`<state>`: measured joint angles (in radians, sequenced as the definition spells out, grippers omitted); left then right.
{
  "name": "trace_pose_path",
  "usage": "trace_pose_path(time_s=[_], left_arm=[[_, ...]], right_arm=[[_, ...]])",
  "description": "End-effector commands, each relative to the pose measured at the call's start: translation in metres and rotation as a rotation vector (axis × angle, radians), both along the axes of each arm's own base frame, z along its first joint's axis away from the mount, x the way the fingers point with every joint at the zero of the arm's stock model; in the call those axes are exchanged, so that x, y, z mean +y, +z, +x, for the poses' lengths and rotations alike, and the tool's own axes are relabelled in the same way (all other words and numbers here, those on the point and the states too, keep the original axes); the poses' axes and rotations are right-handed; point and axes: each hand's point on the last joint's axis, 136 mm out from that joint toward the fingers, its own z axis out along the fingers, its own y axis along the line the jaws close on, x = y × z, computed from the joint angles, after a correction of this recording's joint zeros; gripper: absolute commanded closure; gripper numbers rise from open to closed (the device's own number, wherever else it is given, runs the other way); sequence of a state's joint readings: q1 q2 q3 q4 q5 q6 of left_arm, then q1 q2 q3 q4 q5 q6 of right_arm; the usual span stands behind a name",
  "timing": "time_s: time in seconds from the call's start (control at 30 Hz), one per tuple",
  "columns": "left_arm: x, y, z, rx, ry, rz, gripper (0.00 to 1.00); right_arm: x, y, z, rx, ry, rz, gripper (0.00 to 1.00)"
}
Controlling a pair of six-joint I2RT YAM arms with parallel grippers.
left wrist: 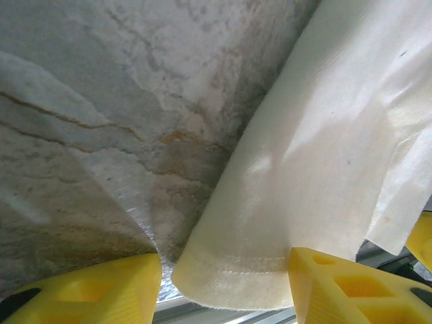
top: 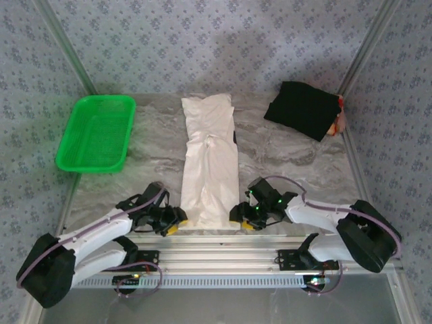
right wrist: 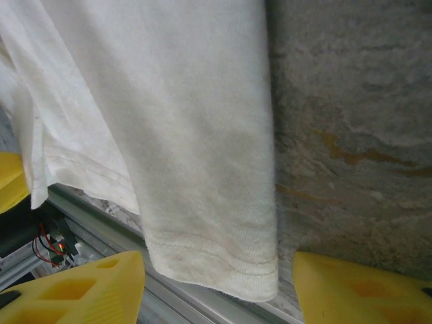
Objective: Fold and stack the t-shirts
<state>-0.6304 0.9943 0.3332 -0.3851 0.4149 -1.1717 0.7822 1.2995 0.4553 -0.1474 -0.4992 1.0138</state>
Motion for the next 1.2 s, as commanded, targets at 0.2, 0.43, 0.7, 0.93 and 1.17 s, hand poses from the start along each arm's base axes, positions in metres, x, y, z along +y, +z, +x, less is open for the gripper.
trace_pose_path(time_s=[0.2,0.43,0.7,0.93,1.17], left_arm=[[-0.032,0.012,0.036,-0.132,-0.058,-0.055,0.55],[-0.043,0.017,0.044,-0.141,-0.089,-0.054,0.75],[-0.034,0.013,0.025,-0.114,-0.122,-0.013,0.92],[-0.009,0.014,0.002,-0.095,-0.09,0.02,1.0],[0.003,0.016,-0.026,-0.062,-0.029,-0.006,1.0]], right_arm=[[0.029,-0.006,0.008,-0.012,0.066,0.016,0.51],[0.042,0.001,0.014,-0.011,0.085,0.016,0.64],[0.039,0.002,0.01,0.013,0.092,-0.018,0.92],[0.017,0.005,-0.003,0.047,0.073,-0.074,1.0],[-0.001,0.004,-0.024,0.107,0.058,-0.126,1.0]])
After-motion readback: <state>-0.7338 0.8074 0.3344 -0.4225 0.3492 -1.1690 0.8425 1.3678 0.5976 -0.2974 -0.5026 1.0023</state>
